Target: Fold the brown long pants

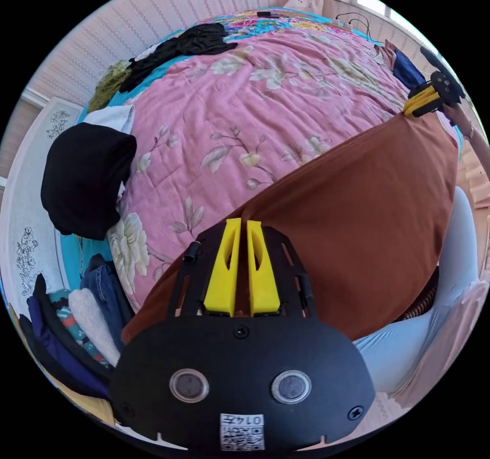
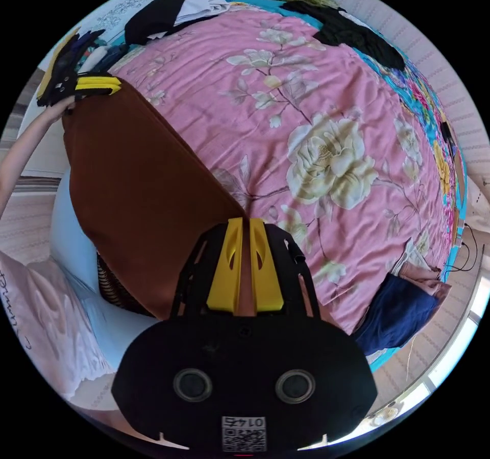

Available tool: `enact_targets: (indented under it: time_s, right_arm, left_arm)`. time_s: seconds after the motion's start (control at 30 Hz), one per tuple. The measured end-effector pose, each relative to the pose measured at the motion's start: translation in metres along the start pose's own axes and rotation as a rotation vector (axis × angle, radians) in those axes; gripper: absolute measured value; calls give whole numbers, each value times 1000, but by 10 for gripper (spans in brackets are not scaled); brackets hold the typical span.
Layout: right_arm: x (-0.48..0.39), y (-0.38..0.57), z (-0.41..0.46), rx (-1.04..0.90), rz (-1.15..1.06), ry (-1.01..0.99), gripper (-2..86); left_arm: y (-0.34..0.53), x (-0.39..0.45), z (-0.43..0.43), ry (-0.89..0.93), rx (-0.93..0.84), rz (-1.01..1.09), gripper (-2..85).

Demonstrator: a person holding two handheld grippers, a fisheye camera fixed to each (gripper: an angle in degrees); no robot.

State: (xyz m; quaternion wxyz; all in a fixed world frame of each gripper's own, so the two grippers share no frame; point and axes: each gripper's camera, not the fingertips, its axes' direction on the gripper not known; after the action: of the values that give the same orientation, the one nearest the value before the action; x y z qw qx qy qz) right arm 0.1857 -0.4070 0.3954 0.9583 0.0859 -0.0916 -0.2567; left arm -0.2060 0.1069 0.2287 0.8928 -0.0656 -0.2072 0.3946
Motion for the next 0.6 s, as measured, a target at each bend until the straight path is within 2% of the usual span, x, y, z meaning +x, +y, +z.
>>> enact_targets:
  time_s: [0.2, 0.33, 0.4, 0.6]
  right_arm:
    - [14, 24, 3, 164, 196, -68, 55]
    - [15, 80, -11, 241, 290, 25, 29]
    - [6, 98, -11, 274, 295, 31, 12]
    - [-62, 64, 4, 340, 131, -121, -3]
  left_arm:
    - [14, -7, -5, -37, 38, -75, 50]
    - [54, -22, -48, -76, 180, -167, 59]
    - [73, -11, -69, -59, 259, -143, 45]
    - [99, 111, -74, 145, 366, 57, -7]
